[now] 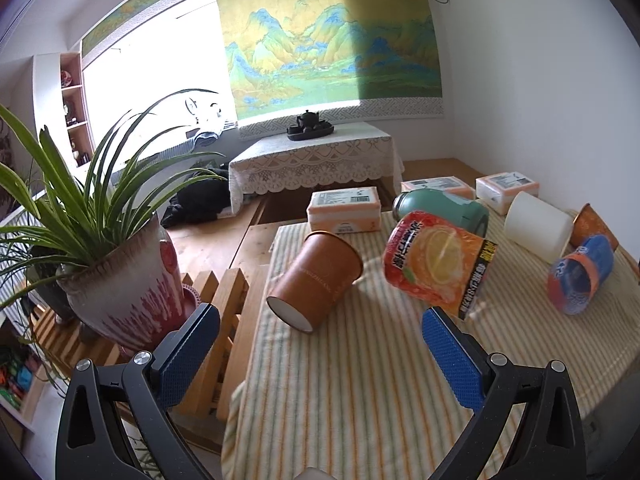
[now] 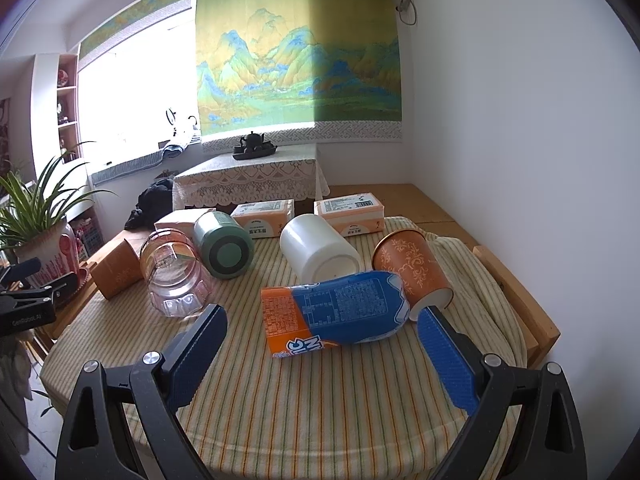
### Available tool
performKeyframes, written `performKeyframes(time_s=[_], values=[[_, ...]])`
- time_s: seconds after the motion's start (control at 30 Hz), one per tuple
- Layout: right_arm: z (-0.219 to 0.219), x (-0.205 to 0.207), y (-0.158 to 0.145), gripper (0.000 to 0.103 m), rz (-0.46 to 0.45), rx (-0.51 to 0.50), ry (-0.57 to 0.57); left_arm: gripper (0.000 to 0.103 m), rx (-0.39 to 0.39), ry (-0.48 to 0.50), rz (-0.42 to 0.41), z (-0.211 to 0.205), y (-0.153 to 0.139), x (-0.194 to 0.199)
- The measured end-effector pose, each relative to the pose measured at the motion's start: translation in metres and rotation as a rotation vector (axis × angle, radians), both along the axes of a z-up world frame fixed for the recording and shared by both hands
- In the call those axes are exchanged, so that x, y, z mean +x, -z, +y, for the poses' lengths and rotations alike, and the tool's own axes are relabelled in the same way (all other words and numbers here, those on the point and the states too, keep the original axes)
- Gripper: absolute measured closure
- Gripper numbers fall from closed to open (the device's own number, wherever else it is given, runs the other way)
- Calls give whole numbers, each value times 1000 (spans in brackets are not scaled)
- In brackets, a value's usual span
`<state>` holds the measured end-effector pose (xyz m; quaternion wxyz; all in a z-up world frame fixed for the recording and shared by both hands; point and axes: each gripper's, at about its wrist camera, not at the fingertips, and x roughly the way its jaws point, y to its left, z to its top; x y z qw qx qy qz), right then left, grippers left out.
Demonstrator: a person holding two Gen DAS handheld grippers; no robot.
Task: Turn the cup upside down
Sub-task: 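Reach the right gripper to the white cup and close around it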
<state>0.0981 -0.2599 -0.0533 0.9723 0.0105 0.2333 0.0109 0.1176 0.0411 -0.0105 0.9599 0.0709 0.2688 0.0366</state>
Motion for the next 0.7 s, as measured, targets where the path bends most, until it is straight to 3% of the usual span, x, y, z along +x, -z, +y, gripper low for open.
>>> performKeyframes(time_s=[0.27, 0.5, 0.7], values=[[-6, 52, -30, 9, 33, -90, -71, 1, -4, 0, -7, 7, -1, -3], [-7, 132, -36, 9, 259, -74, -197, 1, -22, 0, -19, 9, -4, -15], [5, 192, -17, 10, 451, -105, -239, 1, -42, -3, -22, 12, -4, -21]])
